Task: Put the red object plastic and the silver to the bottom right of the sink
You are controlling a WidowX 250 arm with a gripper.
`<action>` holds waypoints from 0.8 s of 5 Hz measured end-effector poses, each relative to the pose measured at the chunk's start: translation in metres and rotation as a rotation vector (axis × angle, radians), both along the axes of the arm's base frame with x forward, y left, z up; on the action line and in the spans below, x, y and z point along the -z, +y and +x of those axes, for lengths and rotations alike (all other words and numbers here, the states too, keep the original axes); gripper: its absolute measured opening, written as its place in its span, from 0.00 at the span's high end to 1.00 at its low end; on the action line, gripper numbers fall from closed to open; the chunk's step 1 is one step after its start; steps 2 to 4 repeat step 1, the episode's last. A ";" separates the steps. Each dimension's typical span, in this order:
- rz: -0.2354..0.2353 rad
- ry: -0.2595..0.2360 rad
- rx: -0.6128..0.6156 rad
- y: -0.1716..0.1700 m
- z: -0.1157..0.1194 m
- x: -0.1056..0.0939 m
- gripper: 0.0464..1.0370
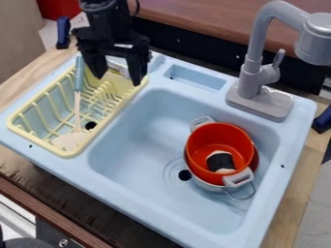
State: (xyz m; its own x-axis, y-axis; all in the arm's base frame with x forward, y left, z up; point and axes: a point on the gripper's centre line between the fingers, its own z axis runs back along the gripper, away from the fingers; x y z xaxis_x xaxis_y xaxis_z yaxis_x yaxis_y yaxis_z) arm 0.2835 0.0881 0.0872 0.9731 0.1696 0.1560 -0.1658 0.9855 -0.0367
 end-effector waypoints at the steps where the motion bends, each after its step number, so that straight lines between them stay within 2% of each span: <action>1: -0.015 -0.051 0.030 -0.007 0.019 0.006 0.04; 4: -0.015 -0.051 0.030 -0.007 0.019 0.006 0.04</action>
